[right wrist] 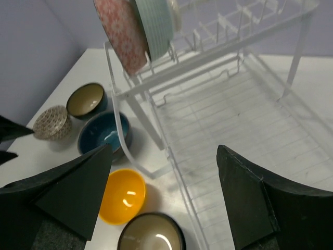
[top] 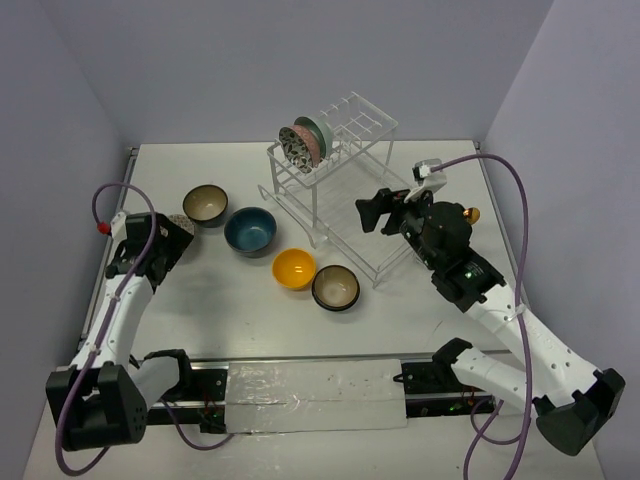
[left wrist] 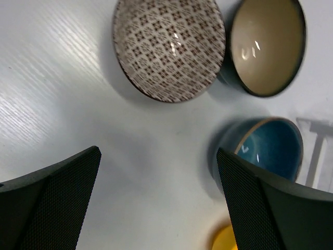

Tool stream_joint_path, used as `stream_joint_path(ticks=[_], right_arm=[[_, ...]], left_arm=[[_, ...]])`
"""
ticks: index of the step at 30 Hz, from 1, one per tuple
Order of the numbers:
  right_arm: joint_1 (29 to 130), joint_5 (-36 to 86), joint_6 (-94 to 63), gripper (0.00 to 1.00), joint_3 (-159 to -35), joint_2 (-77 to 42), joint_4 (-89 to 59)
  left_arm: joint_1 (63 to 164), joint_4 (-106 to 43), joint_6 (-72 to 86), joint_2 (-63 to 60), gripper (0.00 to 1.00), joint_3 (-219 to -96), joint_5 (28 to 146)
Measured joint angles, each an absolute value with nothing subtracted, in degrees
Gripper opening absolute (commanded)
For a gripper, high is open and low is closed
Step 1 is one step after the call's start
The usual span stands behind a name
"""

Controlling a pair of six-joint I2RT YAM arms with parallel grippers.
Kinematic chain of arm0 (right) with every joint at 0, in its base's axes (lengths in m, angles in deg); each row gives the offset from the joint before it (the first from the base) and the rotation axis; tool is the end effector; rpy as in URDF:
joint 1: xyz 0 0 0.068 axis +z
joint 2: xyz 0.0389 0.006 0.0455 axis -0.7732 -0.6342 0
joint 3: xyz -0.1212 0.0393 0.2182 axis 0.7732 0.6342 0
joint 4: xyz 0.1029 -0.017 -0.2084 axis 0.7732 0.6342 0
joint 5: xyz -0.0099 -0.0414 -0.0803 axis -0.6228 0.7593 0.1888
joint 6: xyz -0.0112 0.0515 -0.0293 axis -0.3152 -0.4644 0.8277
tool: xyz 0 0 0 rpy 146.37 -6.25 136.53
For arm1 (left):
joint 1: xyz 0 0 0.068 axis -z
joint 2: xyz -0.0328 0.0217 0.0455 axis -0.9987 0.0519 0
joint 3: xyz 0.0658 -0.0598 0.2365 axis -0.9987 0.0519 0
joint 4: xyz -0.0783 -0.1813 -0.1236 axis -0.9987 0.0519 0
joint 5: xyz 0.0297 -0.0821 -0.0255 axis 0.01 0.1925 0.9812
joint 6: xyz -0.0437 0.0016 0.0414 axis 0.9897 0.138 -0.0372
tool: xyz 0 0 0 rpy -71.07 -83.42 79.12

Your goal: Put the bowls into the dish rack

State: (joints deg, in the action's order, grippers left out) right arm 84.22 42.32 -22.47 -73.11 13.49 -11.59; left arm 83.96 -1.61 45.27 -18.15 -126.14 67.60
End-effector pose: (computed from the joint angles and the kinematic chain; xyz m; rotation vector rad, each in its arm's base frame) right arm 0.1670 0.1017 0.3609 -0.1467 1.6338 0.5015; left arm 0.1975 0.0192 0.2295 -1.1322 2.0560 -0.1718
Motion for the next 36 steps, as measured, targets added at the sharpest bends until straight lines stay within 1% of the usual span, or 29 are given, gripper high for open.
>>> stream_joint_path(ticks=[5, 10, 13, 16, 17, 19, 20, 27, 31, 32, 33, 34, 35, 36], right_arm=[[84.2, 37.9, -26.8, 0.88, -70.0, 13.9, -11.8], [84.2, 34.3, -29.0, 0.88, -68.9, 16.0, -12.7], [84.2, 33.5, -29.2, 0.88, -67.6, 17.9, -13.1], [84.2, 33.7, -29.2, 0.88, -66.4, 19.7, -13.2], [84.2, 33.8, -29.2, 0.87, -66.1, 20.3, -13.3], [84.2, 34.3, -29.2, 0.87, -65.5, 21.0, -13.4], [84.2, 34.5, -29.2, 0.87, -65.4, 21.2, -13.5], [84.2, 35.2, -29.0, 0.86, -64.5, 21.4, -13.8], [84.2, 35.3, -29.0, 0.86, -64.0, 21.7, -13.9], [84.2, 35.3, -28.9, 0.86, -63.9, 21.7, -13.9], [84.2, 35.3, -28.8, 0.86, -63.9, 21.6, -13.9], [84.2, 35.3, -28.7, 0.85, -63.9, 21.6, -13.9], [84.2, 35.2, -28.5, 0.85, -63.9, 21.4, -13.9], [84.2, 35.0, -28.4, 0.85, -63.9, 21.2, -13.9]], left_arm=[[79.4, -2.0, 46.2, -11.4, 0.97, -127.4, 68.4], [74.7, -2.8, 47.2, -5.7, 0.89, -128.3, 70.1], [73.2, -3.6, 47.4, -3.5, 0.82, -129.0, 70.1], [72.0, -4.8, 47.6, -0.8, 0.69, -130.2, 70.4], [71.7, -5.3, 47.7, 0.2, 0.62, -130.6, 70.5], [71.4, -6.1, 48.1, 1.9, 0.56, -131.3, 70.5], [71.3, -6.3, 48.2, 2.6, 0.50, -131.6, 70.5], [71.3, -7.3, 48.4, 6.3, 0.40, -133.0, 70.5], [71.3, -7.5, 48.4, 7.0, 0.24, -133.3, 70.4], [71.3, -7.6, 48.5, 7.1, 0.17, -133.3, 70.3], [71.3, -7.8, 48.7, 7.1, 0.13, -133.3, 70.3], [71.3, -8.0, 48.6, 7.2, 0.03, -133.3, 70.2], [71.3, -8.0, 48.7, 7.2, 0.00, -133.3, 70.1], [71.3, -8.0, 48.6, 7.2, 0.00, -133.3, 70.4]])
